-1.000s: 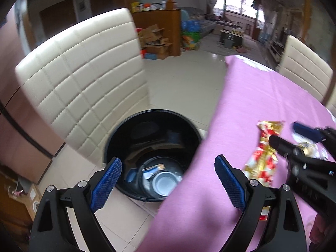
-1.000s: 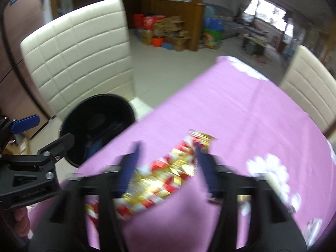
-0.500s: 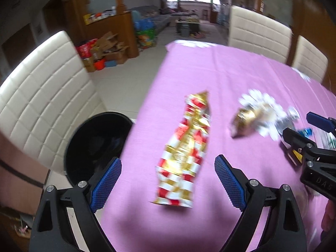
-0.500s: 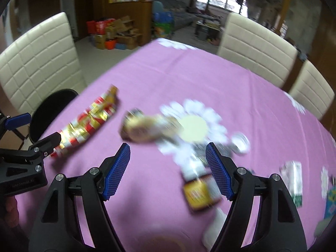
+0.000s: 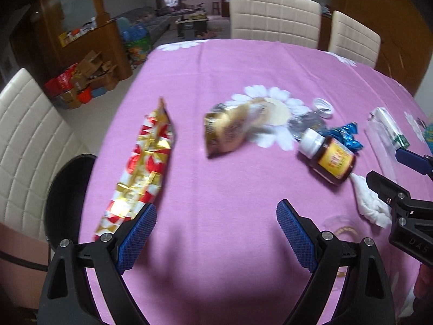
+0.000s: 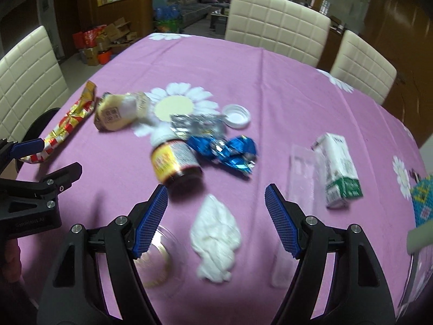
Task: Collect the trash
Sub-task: 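Move both open tools back over the table toward the remaining trash, then grasp the clear round lid with the left tool while the right grasps the plastic tray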
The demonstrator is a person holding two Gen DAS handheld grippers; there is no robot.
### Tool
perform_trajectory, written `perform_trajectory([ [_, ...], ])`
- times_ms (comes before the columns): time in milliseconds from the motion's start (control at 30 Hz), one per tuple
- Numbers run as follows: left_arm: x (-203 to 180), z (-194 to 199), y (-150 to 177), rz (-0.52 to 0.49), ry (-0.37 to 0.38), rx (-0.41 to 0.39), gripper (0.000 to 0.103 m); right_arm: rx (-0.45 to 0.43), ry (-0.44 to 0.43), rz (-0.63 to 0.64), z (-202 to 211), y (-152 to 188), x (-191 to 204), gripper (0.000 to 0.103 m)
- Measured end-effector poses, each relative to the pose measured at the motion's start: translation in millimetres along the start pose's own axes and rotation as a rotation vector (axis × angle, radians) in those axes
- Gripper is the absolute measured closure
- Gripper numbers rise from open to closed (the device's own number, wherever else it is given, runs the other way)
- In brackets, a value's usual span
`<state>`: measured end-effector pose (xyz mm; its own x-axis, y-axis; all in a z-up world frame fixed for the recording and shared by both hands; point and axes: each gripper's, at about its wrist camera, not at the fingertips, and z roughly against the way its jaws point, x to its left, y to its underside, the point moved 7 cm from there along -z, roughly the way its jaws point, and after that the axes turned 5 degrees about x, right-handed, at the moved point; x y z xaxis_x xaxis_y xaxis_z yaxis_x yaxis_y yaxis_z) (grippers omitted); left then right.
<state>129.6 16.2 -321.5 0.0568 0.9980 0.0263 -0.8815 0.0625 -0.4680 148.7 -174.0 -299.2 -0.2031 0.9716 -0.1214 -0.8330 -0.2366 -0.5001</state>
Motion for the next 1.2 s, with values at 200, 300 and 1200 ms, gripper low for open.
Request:
perform_trajectory([
  [200, -48.8, -1.9, 17.5, -0.106, 0.071, 0.031, 0.015, 0.038, 0.051, -0.084, 1.3, 34.5, -38.1, 0.029],
  [300, -70.4, 0.1, 26.6, -0.146, 0.106, 0.042, 0.015, 0.058, 0.066, -0.122, 1.3, 50.4, -54.3, 0.029],
  [1200, -120.2, -12.2, 60.4, -0.161, 0.087, -0.019, 0.006, 0.079, -0.011, -0.146, -30.2, 69.7, -77.8, 0.032],
])
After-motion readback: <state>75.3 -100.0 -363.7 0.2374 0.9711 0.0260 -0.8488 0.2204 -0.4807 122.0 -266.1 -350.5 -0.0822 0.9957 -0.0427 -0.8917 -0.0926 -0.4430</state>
